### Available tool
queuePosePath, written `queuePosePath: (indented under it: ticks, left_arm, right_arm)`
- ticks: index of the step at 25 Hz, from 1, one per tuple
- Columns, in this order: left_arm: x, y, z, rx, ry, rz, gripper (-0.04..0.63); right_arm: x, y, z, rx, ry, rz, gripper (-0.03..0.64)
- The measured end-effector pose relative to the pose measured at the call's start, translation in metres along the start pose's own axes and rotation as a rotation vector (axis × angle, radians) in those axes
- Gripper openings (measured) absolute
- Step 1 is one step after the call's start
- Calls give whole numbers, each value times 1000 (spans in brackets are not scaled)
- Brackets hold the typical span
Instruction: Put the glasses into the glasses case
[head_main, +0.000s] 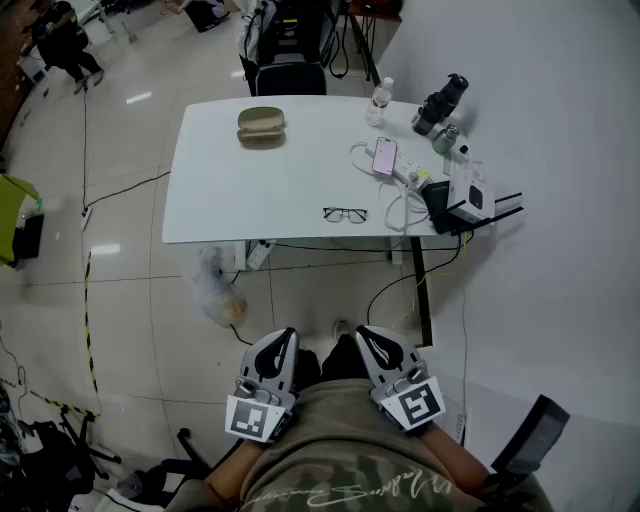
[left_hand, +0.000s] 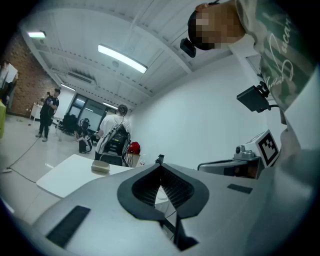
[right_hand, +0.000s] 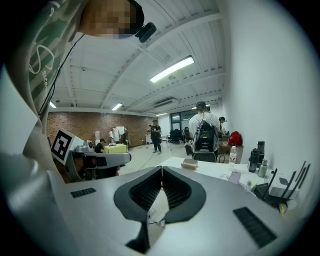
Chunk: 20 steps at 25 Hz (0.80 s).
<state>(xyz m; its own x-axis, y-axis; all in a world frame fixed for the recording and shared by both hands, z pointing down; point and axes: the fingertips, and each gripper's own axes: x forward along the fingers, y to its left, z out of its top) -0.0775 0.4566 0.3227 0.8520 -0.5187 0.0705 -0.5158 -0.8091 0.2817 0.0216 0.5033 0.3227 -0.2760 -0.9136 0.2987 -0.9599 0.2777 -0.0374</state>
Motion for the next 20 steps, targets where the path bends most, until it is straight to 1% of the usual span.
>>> queuePosePath:
  ticks: [4, 8, 10, 14, 17, 20]
  left_arm:
    - [-10, 13, -5, -43, -11, 14, 0]
    - [-11, 27, 3, -87, -10, 63, 0]
    - [-16, 32, 3, -80, -11, 75, 0]
    - [-13, 36, -1, -57, -16, 84, 0]
    - [0, 41, -2, -37, -6, 97, 0]
    - [22, 47, 3, -11, 11, 95, 0]
  right_arm:
    - [5, 6, 1, -26, -6, -4, 12]
    - [16, 10, 7, 26, 26, -18, 12]
    - [21, 12, 6, 39, 38, -10, 12]
    - [30, 10, 1, 18, 35, 37, 12]
    - [42, -2, 4, 30, 8, 54, 12]
    - [56, -21, 3, 39, -8, 66, 12]
